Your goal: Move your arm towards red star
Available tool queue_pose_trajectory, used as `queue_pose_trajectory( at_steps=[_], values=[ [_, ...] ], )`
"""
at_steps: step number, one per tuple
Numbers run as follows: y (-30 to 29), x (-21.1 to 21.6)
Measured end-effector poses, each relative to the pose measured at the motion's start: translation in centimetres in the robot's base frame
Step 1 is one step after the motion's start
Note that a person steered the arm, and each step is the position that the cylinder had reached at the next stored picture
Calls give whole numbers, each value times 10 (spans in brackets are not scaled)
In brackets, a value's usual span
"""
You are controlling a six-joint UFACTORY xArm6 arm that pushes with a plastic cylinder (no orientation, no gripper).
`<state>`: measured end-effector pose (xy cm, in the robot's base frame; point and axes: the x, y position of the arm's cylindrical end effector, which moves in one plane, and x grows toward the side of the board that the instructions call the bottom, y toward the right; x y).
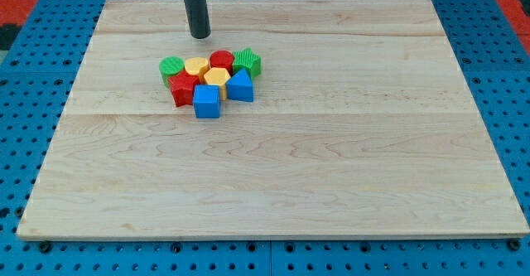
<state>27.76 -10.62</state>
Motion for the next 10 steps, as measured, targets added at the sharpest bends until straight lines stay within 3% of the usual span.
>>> queue_pose_trajectory(
  at_steps=[2, 3, 6, 8, 10],
  values=[
    [-6, 4],
    [-60, 34],
    [-77, 35],
    [-78, 106],
    [-78, 117]
  ],
)
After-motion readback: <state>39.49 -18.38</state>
